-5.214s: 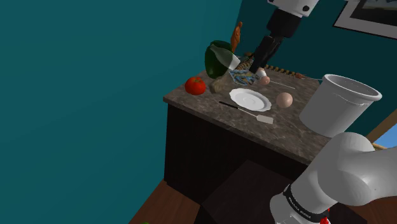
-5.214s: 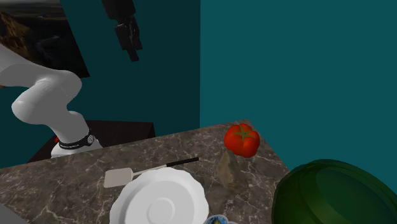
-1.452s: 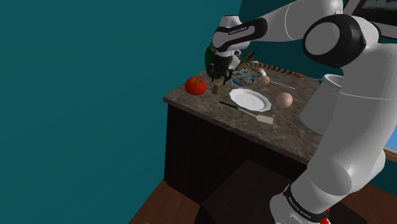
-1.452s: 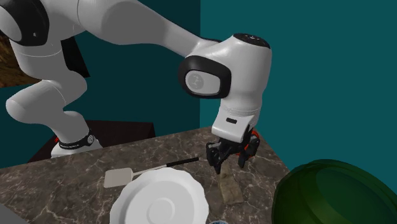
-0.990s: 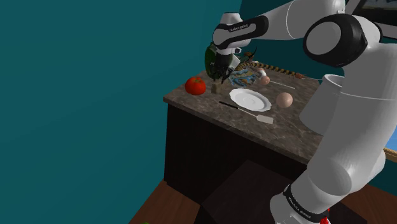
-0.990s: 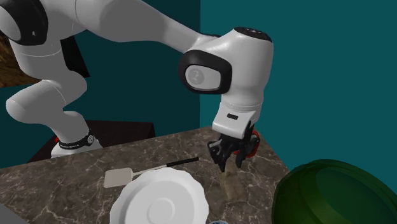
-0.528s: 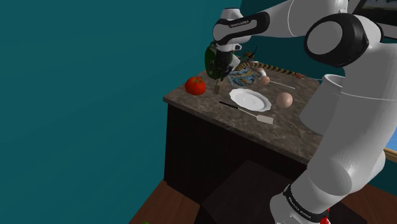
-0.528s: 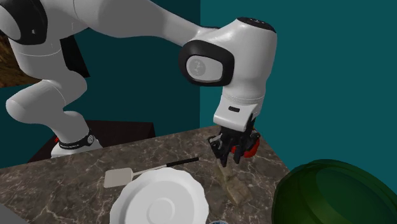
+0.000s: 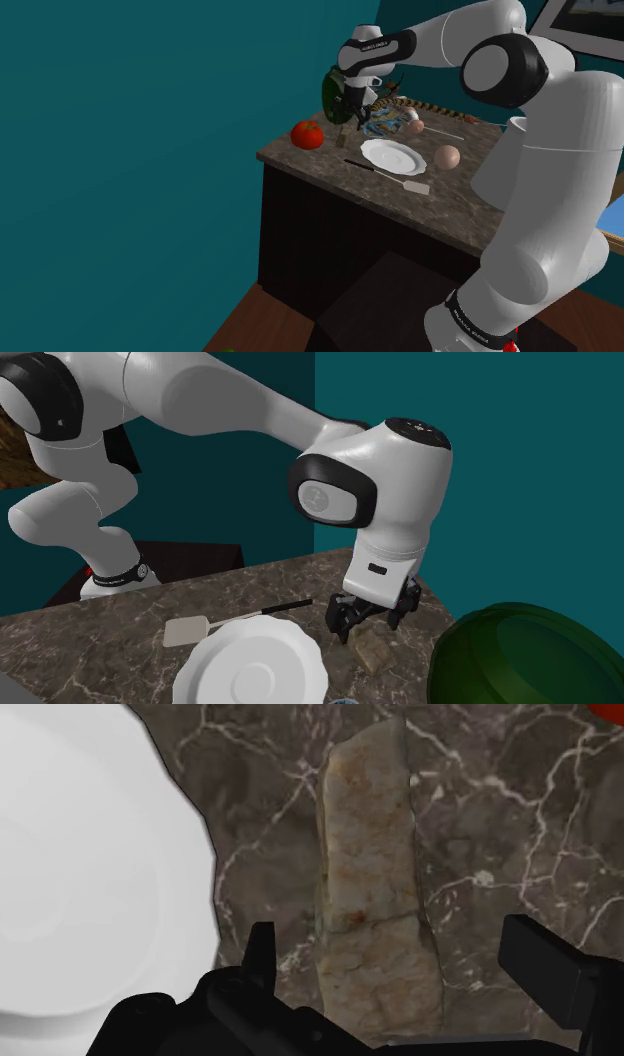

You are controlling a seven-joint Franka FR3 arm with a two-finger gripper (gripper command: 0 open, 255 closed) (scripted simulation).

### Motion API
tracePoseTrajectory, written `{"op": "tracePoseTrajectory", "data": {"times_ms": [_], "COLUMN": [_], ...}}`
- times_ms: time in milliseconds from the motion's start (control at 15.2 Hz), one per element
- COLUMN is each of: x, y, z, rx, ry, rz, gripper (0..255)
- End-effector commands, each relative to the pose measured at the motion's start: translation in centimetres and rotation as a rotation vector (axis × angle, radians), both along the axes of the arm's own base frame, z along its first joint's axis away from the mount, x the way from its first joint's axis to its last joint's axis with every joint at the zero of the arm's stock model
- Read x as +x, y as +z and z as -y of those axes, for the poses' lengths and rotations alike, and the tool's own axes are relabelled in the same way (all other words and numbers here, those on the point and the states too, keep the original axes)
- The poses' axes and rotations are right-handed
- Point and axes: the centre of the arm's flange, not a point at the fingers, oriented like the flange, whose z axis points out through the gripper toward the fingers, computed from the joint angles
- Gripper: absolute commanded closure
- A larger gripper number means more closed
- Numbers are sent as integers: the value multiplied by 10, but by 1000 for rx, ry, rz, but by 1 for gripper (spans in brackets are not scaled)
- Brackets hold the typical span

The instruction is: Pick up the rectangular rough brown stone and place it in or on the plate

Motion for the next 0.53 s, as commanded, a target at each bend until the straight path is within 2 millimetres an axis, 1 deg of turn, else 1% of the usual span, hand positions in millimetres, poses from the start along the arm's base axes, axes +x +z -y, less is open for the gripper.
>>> {"op": "tracePoseTrajectory", "data": {"times_ms": [0, 132, 462], "x": [-2, -2, -2], "y": [-10, -24, -24], "z": [0, 1, 1], "rx": [0, 0, 0], "ry": [0, 0, 0], "rz": [0, 0, 0], "gripper": [0, 0, 0]}}
